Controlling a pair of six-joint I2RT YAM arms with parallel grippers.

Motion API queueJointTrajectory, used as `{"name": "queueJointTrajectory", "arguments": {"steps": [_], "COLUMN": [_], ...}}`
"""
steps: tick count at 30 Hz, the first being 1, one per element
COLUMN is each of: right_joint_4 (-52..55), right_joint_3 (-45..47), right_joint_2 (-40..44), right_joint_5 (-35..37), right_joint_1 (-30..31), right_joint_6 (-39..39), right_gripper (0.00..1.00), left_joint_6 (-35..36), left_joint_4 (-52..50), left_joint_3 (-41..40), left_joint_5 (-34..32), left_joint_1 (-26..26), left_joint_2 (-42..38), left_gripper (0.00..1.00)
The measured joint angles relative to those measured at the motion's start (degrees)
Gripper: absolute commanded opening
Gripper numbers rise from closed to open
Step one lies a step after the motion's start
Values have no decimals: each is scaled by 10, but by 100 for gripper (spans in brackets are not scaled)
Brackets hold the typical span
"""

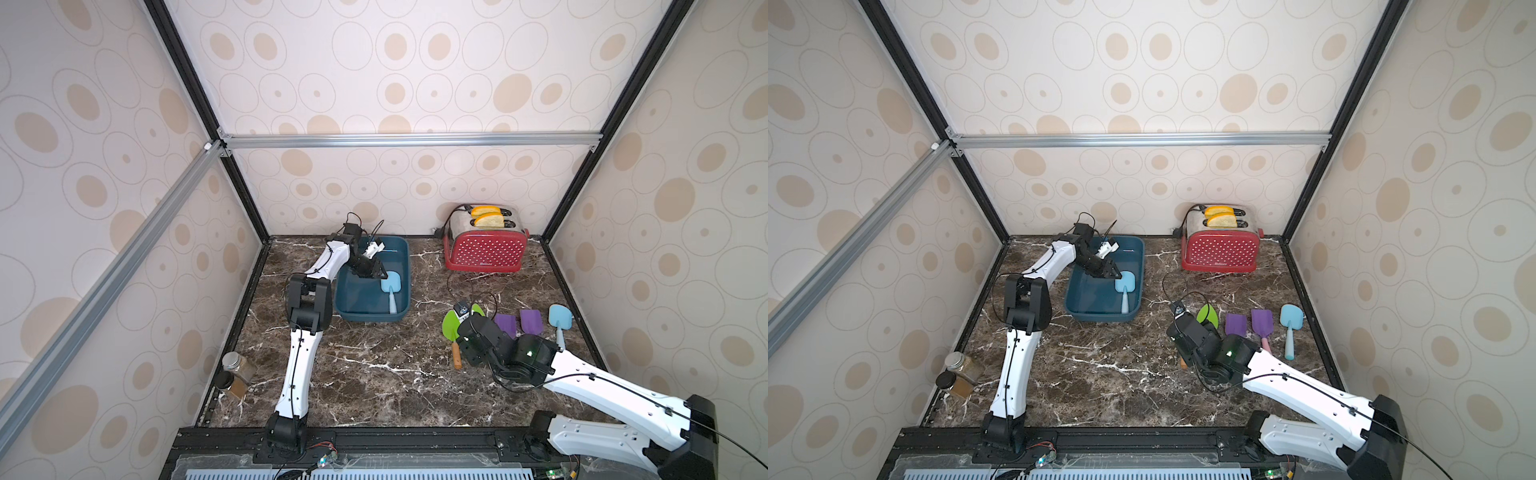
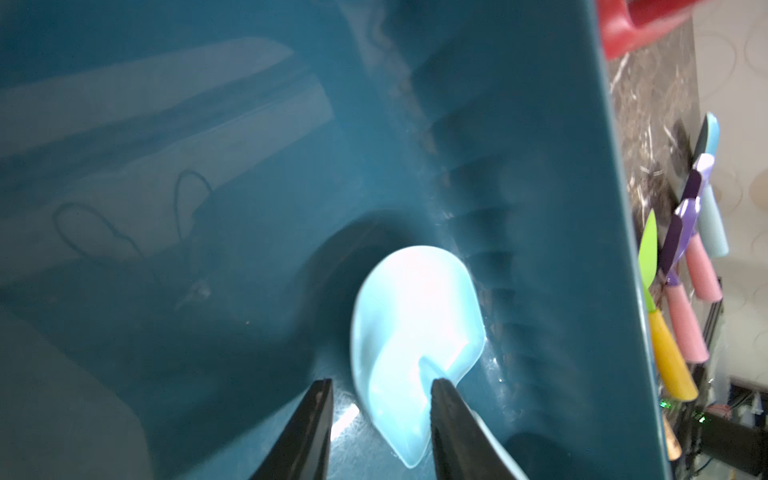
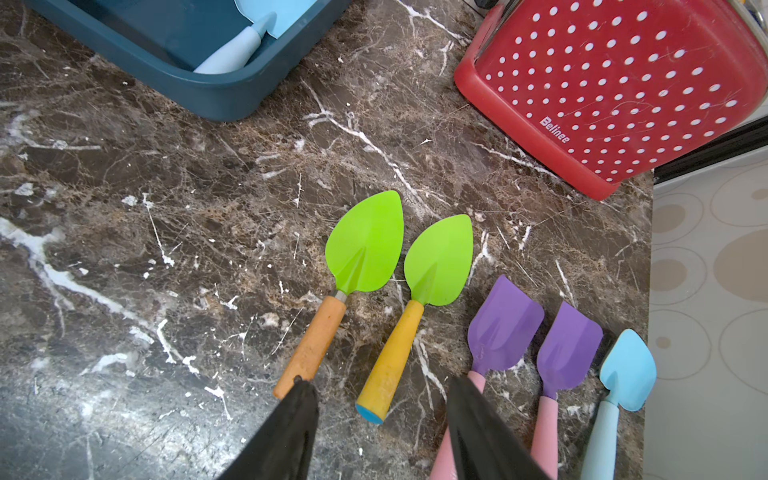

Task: Put the shovel into the storage box
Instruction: Place the shovel in the storage box, then pick up the shovel from the center of the board.

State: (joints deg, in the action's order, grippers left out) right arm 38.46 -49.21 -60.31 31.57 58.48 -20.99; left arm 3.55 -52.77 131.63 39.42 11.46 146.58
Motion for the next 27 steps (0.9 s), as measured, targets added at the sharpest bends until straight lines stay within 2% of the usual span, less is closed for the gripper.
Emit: {"name": "queueJointTrajectory", "arguments": {"steps": [8,14,17,19,22,27], "right_joint_4": [-8,-10,-14,-24,-40,-64], "right_joint_3": [2,2,2,4,12,17], "right_joint_2": [-12,-42,-72,-101,-136,-180], "right_joint_5": [4,9,-8,-29,-60,-113], "right_joint_1": [0,-31,-66,-89,-103,-107], "right_joint_6": [0,-7,-11,-14,-20,-31], "right_gripper": [57,63,63,63,63,63], "left_joint_6": [2,-9,-42,-78,-135,-195], "left_joint_4": [12,37,93,157,244,331], "left_joint_3": [-5,-53,-145,-241,-372,-513], "left_joint_5": [-55,-82,-83,-80,-75,-71], "left_joint_1": [0,0,0,0,3,13], "left_joint_2": [-27,-137,-245,-332,-432,-500], "left_gripper": [55,65,70,75,76,77]}}
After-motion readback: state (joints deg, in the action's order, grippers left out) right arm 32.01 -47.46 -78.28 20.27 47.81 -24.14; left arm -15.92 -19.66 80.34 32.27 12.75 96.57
